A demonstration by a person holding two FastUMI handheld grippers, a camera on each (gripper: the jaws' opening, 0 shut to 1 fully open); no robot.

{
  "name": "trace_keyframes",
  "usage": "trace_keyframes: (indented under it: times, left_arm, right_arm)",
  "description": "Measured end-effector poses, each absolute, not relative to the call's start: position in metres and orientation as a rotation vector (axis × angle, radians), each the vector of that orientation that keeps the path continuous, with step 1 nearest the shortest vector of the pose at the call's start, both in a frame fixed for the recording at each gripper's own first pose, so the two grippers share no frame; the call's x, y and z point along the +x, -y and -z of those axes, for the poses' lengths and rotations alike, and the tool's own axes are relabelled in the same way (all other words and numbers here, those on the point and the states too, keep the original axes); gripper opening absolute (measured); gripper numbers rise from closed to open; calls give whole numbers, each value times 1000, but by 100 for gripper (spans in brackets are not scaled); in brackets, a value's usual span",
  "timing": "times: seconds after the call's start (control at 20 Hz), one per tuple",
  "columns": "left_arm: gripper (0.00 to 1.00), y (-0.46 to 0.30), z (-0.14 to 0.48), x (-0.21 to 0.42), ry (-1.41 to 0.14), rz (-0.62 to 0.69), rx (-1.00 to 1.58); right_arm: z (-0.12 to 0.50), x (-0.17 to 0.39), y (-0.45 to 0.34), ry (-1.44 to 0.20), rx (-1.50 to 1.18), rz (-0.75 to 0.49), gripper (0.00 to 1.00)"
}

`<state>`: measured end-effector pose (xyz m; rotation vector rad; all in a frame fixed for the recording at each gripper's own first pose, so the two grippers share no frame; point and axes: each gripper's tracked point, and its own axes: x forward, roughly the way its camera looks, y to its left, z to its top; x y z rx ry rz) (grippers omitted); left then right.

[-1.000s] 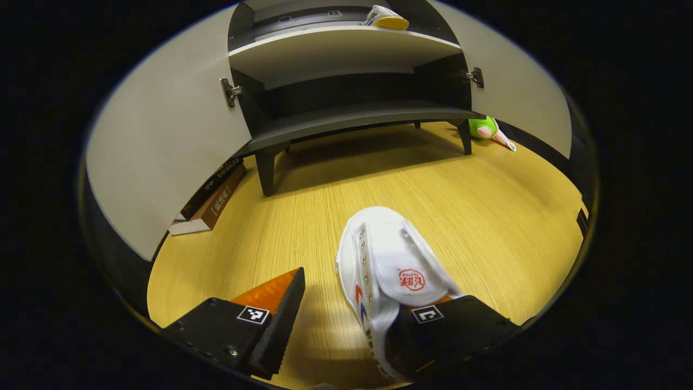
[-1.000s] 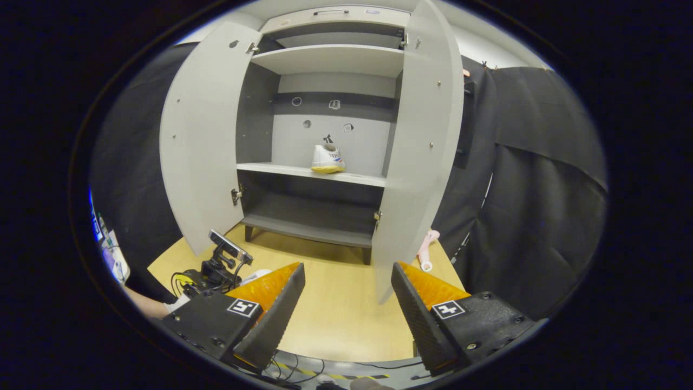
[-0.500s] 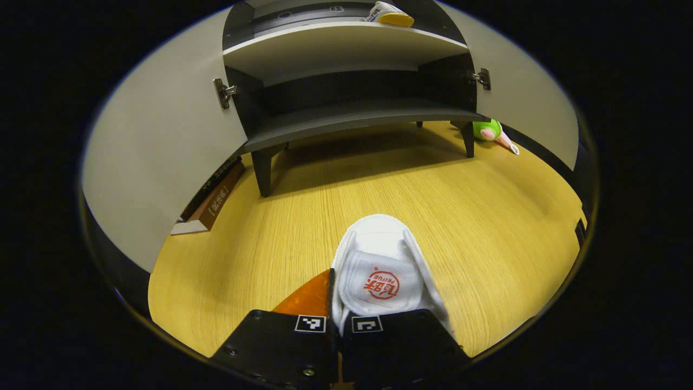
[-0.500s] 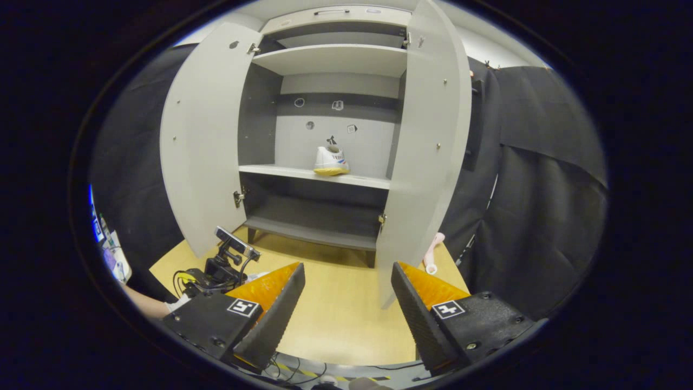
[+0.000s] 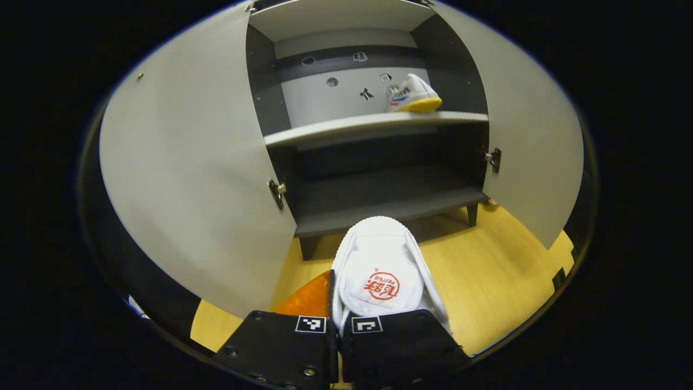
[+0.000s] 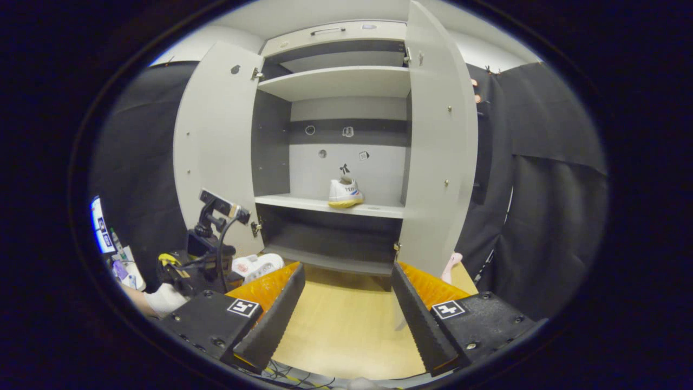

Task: Grab one shoe with the right hand and put it into the shoe cabinet, grab the other shoe with the left hand and put it into the shoe cabinet; then close the right door with the right hand and the left door with the left hand.

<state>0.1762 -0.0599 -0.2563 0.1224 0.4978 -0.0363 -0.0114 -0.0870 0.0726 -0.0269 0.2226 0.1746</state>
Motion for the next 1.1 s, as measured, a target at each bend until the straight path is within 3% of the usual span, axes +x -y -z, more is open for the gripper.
trace_keyframes:
  times: [0.35, 0.75, 1.1]
  left_arm:
    - [3, 55, 151, 245, -372, 14, 74]
    - [3, 67, 88, 340, -291, -19, 100]
    - [3, 76, 114, 427, -367, -33, 104]
  right_arm:
    - [-86, 6, 83, -183, 32, -228, 100]
    - [-87, 19, 77, -187, 24, -272, 100]
    - [-82, 22, 81, -208, 2, -260, 100]
